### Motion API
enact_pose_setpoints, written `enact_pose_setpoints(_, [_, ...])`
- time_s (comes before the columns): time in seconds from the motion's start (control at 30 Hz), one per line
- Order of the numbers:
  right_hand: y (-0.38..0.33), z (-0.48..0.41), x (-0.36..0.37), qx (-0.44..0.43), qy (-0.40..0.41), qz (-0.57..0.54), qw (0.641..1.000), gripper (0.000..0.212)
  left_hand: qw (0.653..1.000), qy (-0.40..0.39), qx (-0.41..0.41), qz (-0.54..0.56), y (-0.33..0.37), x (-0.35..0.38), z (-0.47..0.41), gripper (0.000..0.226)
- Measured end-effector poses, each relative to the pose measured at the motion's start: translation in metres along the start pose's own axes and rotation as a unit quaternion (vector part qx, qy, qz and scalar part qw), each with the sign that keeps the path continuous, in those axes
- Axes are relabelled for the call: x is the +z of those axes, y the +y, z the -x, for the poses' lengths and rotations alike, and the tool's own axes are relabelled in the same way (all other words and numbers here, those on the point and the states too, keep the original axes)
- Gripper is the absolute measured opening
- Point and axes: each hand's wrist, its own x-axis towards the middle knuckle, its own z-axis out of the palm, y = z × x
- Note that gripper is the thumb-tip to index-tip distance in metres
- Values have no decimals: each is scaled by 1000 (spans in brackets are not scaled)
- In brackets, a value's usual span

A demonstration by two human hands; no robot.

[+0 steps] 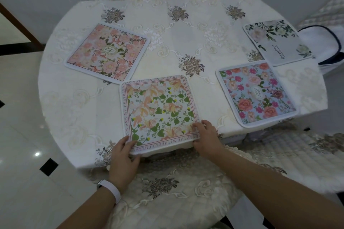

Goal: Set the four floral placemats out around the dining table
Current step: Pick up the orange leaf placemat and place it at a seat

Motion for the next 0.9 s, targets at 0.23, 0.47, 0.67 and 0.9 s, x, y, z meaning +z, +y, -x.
enact_pose_setpoints(0.23, [4, -1, -2, -26, -6, 93, 995, 63, 999, 0, 17, -42, -1, 0, 0, 49])
enact_pose_setpoints(0.47, [11, -7, -6, -54, -6, 130, 990, 63, 999, 7, 16, -30, -3, 3, 1, 44])
enact_pose_setpoints(0.67, [18, -13, -7, -81, 3, 145, 986, 62, 998, 5, 8, -61, -1, 4, 1, 45])
enact_pose_setpoints(0.9, [22, -16, -6, -106, 1, 151, 983, 55, 992, -20, -25, -122, 18, -1, 1, 47])
